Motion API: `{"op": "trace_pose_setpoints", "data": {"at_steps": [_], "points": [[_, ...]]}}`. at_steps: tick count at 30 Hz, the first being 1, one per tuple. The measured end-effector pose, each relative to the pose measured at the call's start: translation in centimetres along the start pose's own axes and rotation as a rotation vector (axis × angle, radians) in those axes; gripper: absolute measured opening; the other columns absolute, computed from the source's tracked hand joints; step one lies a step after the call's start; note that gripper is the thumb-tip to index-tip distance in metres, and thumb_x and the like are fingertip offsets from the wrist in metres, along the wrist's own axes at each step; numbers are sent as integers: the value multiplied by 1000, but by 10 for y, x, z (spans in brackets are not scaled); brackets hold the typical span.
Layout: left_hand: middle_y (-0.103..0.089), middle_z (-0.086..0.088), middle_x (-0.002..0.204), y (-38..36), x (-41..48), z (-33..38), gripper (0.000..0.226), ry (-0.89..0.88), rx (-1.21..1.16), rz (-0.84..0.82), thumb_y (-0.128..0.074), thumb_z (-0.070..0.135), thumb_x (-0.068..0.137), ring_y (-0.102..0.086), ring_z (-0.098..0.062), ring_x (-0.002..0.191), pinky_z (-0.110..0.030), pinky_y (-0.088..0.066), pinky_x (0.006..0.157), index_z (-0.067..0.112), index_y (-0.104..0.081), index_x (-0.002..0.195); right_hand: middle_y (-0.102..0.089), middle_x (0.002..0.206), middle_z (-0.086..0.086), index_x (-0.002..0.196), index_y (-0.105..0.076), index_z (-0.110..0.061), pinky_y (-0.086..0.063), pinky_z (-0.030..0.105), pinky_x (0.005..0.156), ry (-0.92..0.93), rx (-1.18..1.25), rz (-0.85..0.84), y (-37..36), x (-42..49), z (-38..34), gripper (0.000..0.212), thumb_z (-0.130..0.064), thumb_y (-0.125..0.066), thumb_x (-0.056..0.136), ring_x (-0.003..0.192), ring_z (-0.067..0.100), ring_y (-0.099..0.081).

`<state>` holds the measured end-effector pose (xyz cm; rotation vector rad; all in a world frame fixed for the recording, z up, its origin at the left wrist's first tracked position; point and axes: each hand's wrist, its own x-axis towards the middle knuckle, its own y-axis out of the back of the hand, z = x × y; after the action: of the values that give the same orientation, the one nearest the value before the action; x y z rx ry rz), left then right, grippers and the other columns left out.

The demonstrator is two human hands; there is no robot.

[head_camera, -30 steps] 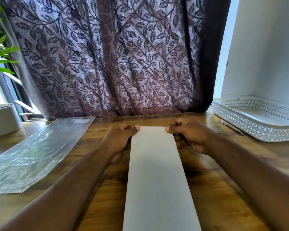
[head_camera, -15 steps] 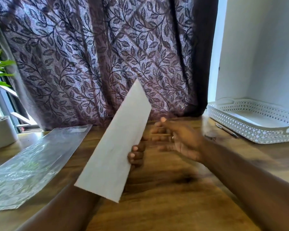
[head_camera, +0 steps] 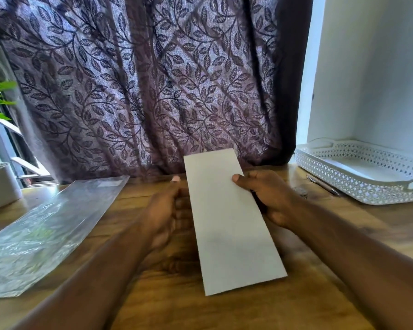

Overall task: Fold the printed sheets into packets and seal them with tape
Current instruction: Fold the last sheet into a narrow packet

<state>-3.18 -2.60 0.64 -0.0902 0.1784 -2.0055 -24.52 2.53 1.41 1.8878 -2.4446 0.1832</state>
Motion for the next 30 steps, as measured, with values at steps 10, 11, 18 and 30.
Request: {"op": "trace_pose_setpoints", "data": {"at_steps": [10,11,18,30], "points": [[-72,-18,97,13,12,-10,71,-160,625,115,-83,12,79,-72,-30,88,-51,-57,88,20,-43,137,-77,78,10,89,-75,-5,-58,35,61,21,-676,50,11,13,21,21,-23,-80,81,61,22,-71],[-72,-14,95,13,12,-11,71,-171,711,119,-84,17,78,-71,-27,88,-49,-56,87,23,-43,136,-74,71,6,88,-75,-7,-52,27,53,32,-794,43,10,12,20,21,-26,-81,80,52,16,-64],[-69,-3,83,15,18,-12,57,-190,871,99,-81,29,81,-65,-18,76,-33,-49,68,22,-51,129,-54,64,-9,83,-73,-19,-40,25,61,130,-985,-11,7,13,19,8,-19,-80,81,61,10,-50],[-71,-5,93,37,30,0,31,-203,871,156,-67,34,94,-67,-23,85,-31,-48,69,21,-62,121,-70,90,-18,123,-72,-27,-49,15,77,332,-1016,-406,-5,2,-4,43,-4,-74,86,83,-6,-62]]}}
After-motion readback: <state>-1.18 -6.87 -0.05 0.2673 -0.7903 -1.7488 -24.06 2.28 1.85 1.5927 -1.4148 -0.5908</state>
